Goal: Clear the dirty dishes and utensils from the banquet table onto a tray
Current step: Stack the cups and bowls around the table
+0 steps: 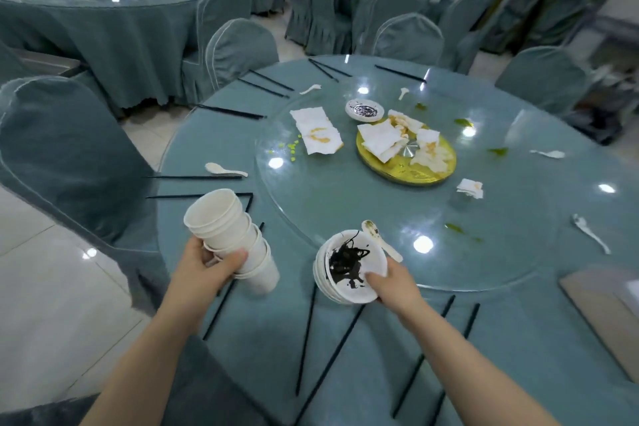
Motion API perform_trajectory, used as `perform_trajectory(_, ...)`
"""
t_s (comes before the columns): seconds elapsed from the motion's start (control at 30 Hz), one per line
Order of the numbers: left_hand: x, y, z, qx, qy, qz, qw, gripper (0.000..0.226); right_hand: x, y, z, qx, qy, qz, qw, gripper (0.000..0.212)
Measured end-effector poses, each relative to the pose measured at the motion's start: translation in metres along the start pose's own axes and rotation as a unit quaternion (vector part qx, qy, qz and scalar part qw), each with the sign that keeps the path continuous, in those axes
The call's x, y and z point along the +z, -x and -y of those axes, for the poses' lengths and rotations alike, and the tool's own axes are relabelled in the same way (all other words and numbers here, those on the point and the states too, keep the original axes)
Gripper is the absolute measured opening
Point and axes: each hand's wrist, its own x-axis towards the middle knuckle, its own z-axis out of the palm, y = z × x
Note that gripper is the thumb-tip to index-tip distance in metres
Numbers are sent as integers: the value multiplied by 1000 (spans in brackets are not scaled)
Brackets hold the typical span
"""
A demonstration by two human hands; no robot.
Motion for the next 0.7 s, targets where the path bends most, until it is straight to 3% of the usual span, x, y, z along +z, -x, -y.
perform_trajectory(0.33, 77, 14, -10, 15, 7, 166, 986, 43, -83, 89, -44, 57, -113, -228, 965, 17)
perform_trajectory(0.7, 102, 32, -5, -2, -17, 224, 974, 41, -93, 131, -88, 108, -144, -295, 938, 14)
